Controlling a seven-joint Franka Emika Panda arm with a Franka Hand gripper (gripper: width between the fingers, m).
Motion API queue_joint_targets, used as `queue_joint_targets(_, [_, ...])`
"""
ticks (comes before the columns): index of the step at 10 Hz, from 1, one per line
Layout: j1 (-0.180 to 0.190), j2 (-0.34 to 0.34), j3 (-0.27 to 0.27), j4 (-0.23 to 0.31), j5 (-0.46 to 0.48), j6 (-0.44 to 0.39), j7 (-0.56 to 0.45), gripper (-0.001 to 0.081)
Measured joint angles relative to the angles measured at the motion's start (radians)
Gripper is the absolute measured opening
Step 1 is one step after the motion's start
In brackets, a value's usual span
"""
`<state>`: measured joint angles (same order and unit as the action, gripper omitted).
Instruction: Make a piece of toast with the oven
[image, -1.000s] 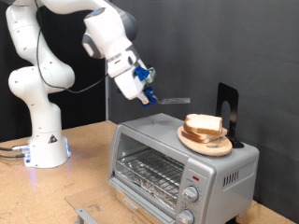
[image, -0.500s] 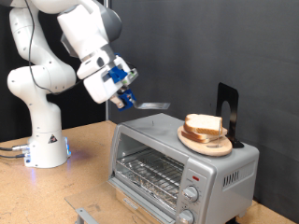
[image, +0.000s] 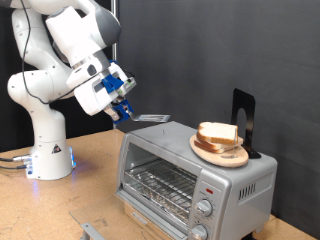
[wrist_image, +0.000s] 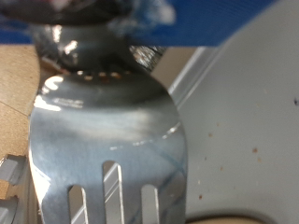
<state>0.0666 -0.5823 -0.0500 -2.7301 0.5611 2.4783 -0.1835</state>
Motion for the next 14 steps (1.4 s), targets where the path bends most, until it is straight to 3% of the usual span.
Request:
queue_joint_targets(3, [-0.022, 0.018, 0.098, 0.037, -0.171, -0.015, 0.080, 0.0400])
queue_joint_targets(5, [-0.025, 0.050, 0.153, 0.097, -0.246, -0.110, 0.147, 0.0400])
queue_joint_targets(8, [-0.024, 0.128, 0.187, 0.183, -0.254, -0.232, 0.209, 0.0400])
queue_joint_targets(14, [-0.024, 0.225, 0.212, 0.280, -0.253, -0.224, 0.270, 0.0400])
